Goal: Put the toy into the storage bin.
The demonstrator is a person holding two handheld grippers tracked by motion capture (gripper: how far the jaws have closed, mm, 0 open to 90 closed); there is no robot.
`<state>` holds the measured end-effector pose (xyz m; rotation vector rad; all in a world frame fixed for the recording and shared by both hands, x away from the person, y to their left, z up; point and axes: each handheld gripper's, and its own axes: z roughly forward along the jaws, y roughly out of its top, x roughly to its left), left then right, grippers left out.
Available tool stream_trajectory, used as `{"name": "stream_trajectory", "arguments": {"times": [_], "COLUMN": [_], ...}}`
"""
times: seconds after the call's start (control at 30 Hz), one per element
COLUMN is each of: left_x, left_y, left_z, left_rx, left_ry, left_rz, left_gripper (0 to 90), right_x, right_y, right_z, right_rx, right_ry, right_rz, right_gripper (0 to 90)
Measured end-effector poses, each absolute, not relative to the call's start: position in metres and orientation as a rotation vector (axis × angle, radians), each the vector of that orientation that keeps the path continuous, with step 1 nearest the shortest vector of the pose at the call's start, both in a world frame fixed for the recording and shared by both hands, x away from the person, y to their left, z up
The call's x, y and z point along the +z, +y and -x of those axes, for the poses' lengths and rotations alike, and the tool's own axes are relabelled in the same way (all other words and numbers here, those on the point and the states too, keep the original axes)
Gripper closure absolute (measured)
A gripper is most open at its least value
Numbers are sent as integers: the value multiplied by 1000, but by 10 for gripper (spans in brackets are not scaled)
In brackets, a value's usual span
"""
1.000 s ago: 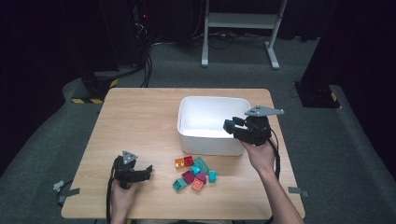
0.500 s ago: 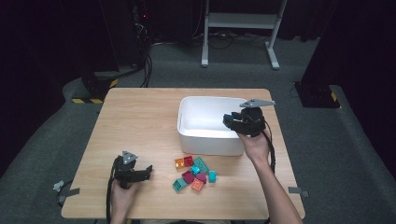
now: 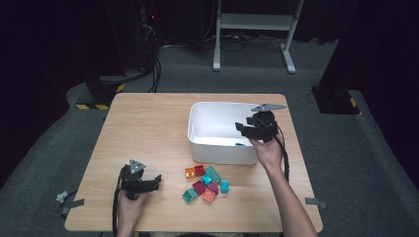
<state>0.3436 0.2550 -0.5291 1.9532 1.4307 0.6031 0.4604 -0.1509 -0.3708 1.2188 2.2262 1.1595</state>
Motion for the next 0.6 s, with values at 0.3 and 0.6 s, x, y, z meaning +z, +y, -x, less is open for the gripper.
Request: {"name": "stream_trajectory", "arguments": {"times": [0.3,0.6], "left_x": [-529,-529], "left_y": [255,255], "left_z": [-344,-344], "left_rx": [604,603], "left_ry": [1430,1431], "left_rz": [-1953,-1953], "left_gripper": [80,80], "right_x": [-371,-364], "right_y": [-155,-160], "right_z": [-453,-433], "right_rx": [1186,1293], "right_ry": [2222,2178], "right_rz": [-1191,-1133], "right_gripper": [421,442]}}
